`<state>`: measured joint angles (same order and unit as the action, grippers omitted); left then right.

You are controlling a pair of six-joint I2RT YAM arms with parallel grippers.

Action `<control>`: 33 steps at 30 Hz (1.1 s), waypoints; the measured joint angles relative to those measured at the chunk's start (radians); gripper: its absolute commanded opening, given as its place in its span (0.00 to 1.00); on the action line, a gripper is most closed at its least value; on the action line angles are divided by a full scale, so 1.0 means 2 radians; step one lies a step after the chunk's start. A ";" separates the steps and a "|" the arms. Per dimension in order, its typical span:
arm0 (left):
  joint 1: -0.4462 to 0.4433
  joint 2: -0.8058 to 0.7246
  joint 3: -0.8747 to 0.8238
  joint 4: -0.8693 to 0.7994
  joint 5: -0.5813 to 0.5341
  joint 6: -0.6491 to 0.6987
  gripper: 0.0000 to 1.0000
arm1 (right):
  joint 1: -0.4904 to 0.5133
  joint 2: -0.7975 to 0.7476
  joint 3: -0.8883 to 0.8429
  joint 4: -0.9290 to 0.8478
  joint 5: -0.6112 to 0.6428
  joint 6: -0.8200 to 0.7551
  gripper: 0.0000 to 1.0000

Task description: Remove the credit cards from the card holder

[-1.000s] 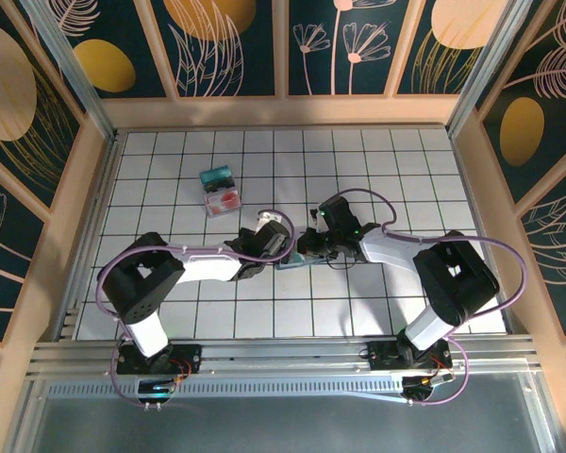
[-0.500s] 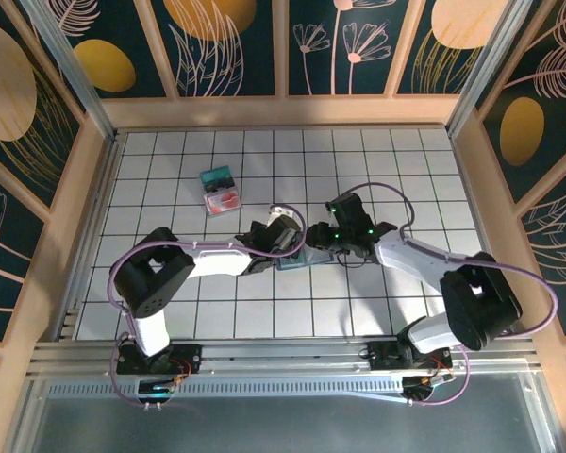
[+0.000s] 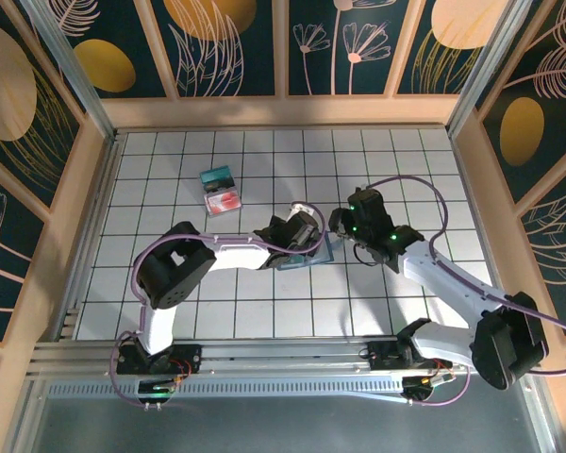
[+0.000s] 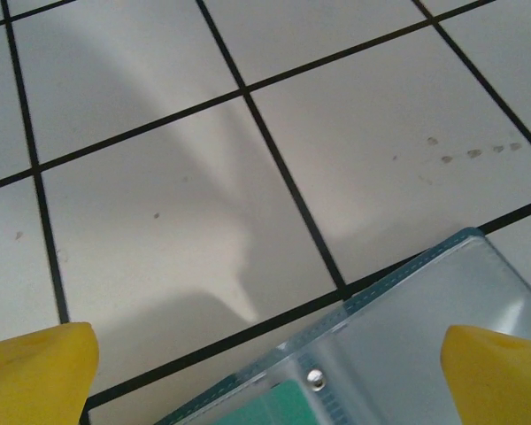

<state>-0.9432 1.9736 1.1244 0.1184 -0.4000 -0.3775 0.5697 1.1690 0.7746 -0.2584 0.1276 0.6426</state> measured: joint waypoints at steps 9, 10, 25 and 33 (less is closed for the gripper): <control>-0.004 0.022 0.010 -0.008 0.010 0.006 0.99 | -0.003 -0.011 -0.003 -0.001 0.015 0.011 0.40; -0.004 0.023 0.012 -0.008 0.012 0.006 0.99 | -0.003 -0.011 -0.003 -0.001 0.015 0.011 0.40; -0.006 -0.027 0.013 -0.023 -0.023 -0.039 0.99 | -0.004 -0.034 -0.011 0.000 0.018 0.011 0.38; 0.006 -0.147 -0.049 -0.028 -0.080 -0.111 0.99 | -0.004 -0.035 -0.012 0.011 -0.005 0.006 0.38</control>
<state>-0.9314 1.6794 1.0260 0.0628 -0.5594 -0.5995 0.5625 1.1000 0.7498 -0.2359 0.1181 0.6537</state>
